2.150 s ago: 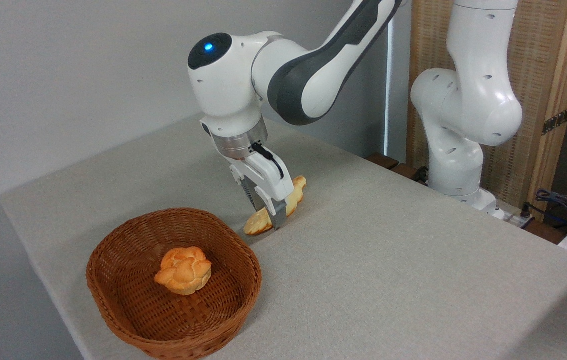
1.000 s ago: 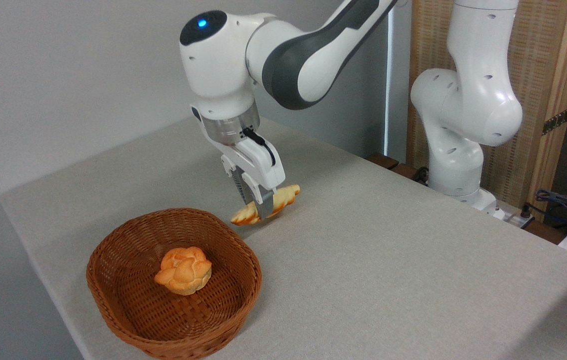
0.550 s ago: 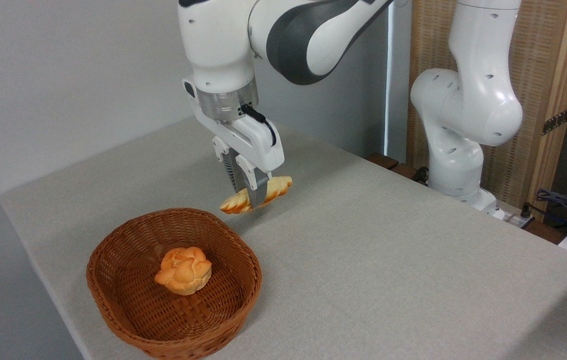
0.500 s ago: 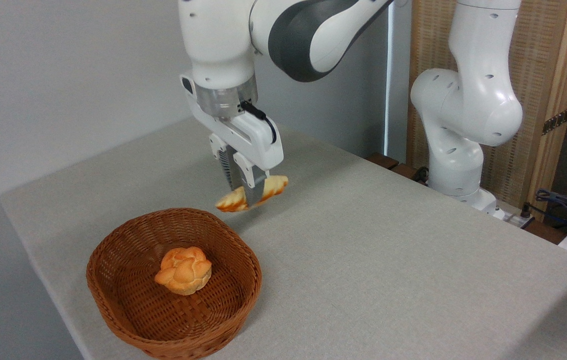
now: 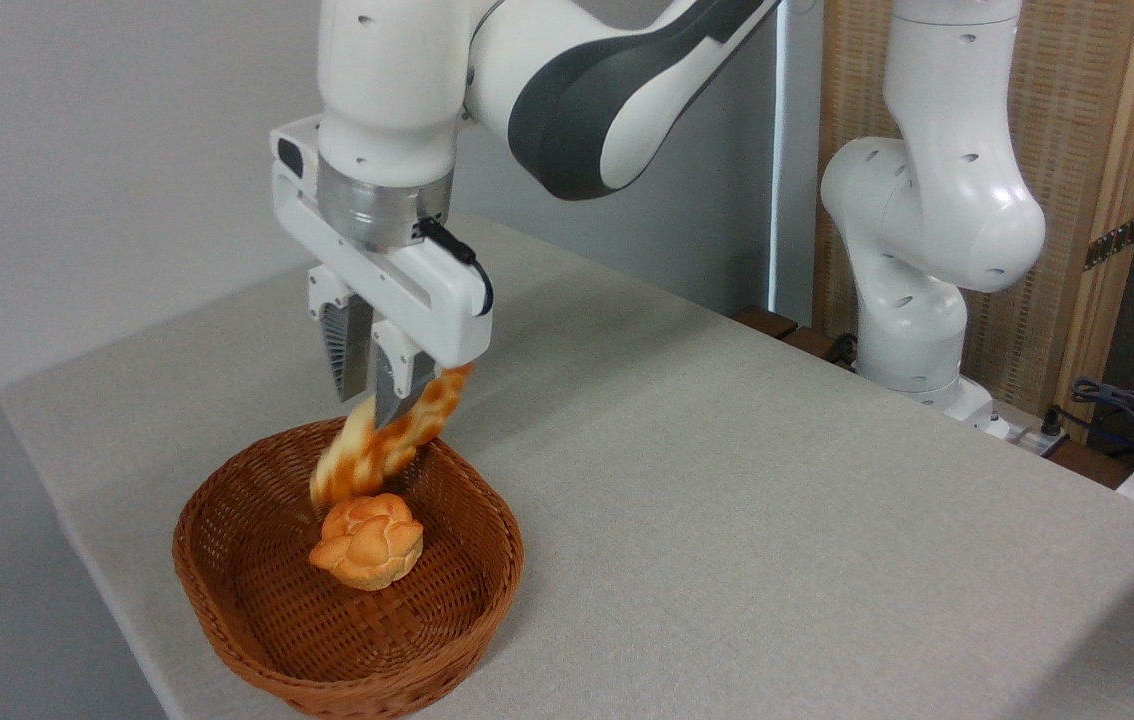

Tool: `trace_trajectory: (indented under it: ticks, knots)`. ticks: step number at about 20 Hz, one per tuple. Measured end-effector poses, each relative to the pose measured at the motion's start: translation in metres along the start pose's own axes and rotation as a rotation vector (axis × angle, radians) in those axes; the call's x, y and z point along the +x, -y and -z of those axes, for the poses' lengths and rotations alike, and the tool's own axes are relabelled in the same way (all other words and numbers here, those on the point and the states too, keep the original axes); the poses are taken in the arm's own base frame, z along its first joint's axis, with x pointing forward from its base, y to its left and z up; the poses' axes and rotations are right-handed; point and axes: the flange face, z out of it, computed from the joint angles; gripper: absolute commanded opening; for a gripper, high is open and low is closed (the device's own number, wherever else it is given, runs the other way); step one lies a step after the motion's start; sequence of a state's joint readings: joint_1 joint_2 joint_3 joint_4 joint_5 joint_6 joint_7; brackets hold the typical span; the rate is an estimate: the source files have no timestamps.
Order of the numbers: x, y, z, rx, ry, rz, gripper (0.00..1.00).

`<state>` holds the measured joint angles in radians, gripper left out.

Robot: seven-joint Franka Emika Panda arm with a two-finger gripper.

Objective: Put bread into the basket
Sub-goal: 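Lower the bread roll into the basket onto the round bun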

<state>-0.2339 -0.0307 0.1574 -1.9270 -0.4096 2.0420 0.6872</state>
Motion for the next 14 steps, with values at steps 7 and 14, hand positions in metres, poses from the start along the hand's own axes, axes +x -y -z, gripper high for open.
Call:
trace_trajectory:
  ticks: [7, 14]
  knots:
    - [0.012, 0.022, -0.003, 0.053, -0.080, 0.034, 1.00]
    - [0.008, 0.019, -0.004, 0.088, -0.001, -0.019, 1.00]
